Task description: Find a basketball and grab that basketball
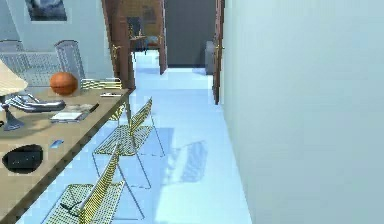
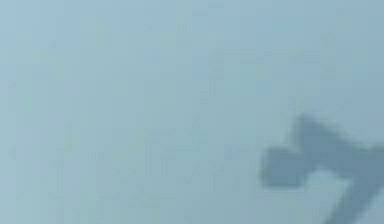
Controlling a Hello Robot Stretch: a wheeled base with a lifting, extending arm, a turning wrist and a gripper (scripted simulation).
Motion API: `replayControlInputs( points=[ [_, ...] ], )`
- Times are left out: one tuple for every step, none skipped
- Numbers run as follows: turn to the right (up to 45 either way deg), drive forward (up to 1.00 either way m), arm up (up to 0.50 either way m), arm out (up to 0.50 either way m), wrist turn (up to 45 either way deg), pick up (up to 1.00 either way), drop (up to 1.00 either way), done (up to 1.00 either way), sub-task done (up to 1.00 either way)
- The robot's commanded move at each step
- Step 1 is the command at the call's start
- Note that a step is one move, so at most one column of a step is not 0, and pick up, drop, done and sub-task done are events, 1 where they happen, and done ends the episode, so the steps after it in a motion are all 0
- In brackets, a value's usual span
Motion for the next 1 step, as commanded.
replayControlInputs(
  points=[
    [0.0,1.00,0.00,0.00,0.0,0.00,0.00,0.00,0.00]
  ],
)
